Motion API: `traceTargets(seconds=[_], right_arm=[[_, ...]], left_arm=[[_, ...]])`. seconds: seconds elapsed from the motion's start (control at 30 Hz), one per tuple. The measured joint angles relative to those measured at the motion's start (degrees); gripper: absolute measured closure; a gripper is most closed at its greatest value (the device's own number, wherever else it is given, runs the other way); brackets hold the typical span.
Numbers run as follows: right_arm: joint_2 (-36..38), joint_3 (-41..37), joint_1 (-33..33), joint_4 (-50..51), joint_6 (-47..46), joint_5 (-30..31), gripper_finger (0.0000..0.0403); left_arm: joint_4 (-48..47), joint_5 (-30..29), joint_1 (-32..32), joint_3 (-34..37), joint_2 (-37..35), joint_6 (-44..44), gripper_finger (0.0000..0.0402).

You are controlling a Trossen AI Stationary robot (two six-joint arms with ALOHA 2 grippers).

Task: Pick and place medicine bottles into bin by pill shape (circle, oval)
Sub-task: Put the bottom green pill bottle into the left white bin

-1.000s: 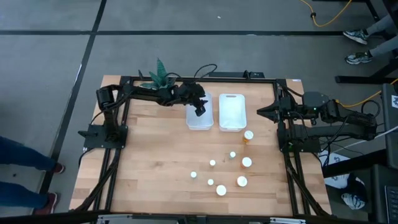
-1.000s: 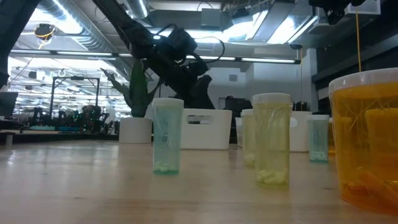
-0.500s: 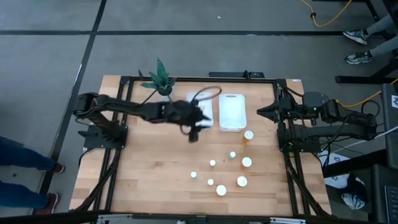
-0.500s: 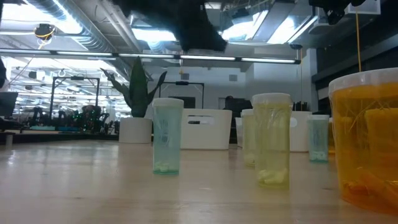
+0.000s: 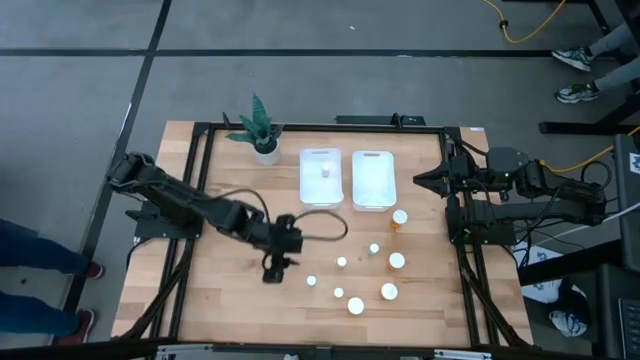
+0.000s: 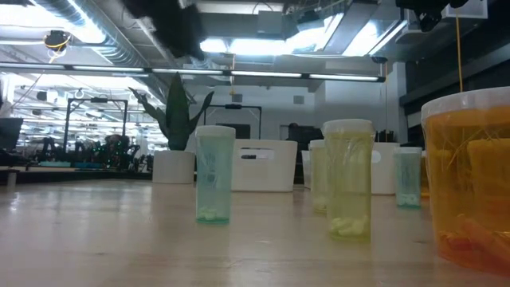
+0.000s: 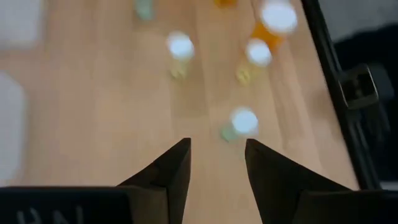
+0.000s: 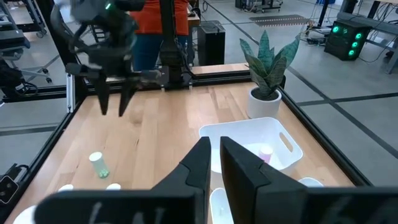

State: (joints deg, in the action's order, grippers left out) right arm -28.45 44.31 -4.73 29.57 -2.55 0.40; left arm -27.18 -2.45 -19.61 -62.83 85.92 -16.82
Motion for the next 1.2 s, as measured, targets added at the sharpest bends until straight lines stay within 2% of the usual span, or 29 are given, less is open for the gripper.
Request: traceTargets(seconds=[0.23,0.4,0.53,0.8,1.07,1.2], right_arm=[[0.0,0.0,0.0,0.0,0.0,0.0,0.0363],[0.0,0.0,0.0,0.0,0.0,0.0,0.0363],[0.0,0.0,0.0,0.0,0.0,0.0,0.0363],[0.0,0.0,0.0,0.0,0.0,0.0,0.0363],[0.0,0.0,0.0,0.0,0.0,0.0,0.0363],[0.0,0.0,0.0,0.1,0.0,0.0,0.0363]], left_arm=[[-0.8,-5.2,-6.4,0.0,5.4,-0.7,0.0258],[-0.5,-6.0,-6.4,0.0,11.1,-9.0,0.0256],[-0.5,-4.9,-6.6,0.0,14.1,-9.8,0.0254],[0.0,-4.3,-6.5,0.0,14.9,-9.5,0.0248],[4.5,-5.1,-6.2,0.0,14.7,-6.6,0.0249],[4.2,-5.0,-6.0,0.0,14.7,-6.9,0.0234]])
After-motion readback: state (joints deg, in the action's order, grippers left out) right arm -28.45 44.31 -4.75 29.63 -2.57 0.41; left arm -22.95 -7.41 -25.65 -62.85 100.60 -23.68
